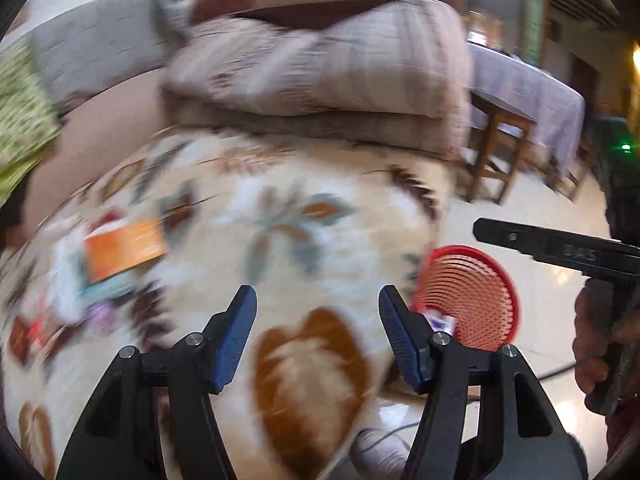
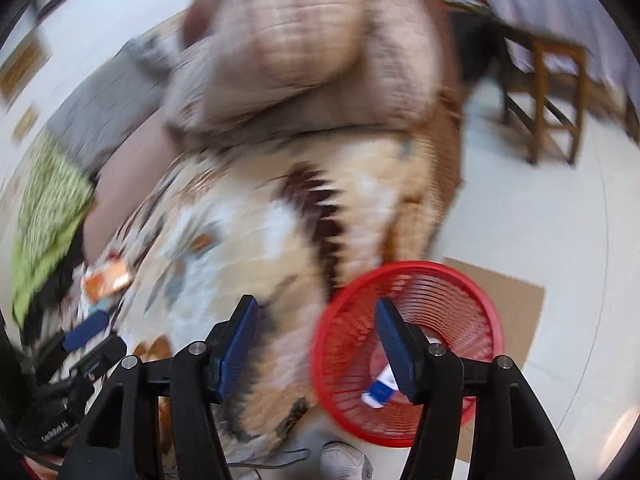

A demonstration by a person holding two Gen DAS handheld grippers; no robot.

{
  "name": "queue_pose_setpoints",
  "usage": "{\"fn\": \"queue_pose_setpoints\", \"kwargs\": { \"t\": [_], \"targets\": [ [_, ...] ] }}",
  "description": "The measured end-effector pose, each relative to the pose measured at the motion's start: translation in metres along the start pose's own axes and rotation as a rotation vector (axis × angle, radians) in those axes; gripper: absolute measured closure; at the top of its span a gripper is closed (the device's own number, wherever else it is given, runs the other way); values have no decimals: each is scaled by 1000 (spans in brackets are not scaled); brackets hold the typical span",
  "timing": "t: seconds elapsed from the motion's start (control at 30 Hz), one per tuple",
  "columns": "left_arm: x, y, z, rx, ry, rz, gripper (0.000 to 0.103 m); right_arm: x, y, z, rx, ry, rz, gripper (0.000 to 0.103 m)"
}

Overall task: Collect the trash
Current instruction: 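Grasp the red candy wrapper with the left tool while the right tool grasps the purple paper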

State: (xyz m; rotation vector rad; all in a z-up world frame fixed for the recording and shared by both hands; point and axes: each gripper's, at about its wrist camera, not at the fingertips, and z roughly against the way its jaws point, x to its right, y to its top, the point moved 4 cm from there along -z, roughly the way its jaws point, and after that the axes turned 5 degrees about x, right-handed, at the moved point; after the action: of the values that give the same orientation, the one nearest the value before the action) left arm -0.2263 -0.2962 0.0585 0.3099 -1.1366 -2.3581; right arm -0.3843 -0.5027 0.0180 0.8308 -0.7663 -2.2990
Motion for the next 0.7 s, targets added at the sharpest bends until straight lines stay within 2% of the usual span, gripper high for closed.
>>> {"fn": "queue_pose_setpoints", "kwargs": {
  "t": [0.1,0.27,0.4,0.47,0.57,0.63,0.7],
  "targets": [
    [-46,-6,23,10,70,86,40,-55,1,-2,1,76,93,38],
    [-129,-15,54,31,226,207,40,-137,4,-7,2,180,180,38],
    [-193,-25,65,34,315,323,40,-205,4,-20,-56,276,221,38],
    [-225,-34,69,27,370,373,39,-232,0,-30,-77,275,244,38],
    [-274,-48,78,5,451,455,39,-280,-5,-46,-131,329,261,38],
    [-306,-60,85,-21,473,512,39,-313,-12,-60,-151,329,285,38],
    [-334,-72,91,-32,498,540,39,-343,-26,-77,-197,374,308,38]
  ]
}}
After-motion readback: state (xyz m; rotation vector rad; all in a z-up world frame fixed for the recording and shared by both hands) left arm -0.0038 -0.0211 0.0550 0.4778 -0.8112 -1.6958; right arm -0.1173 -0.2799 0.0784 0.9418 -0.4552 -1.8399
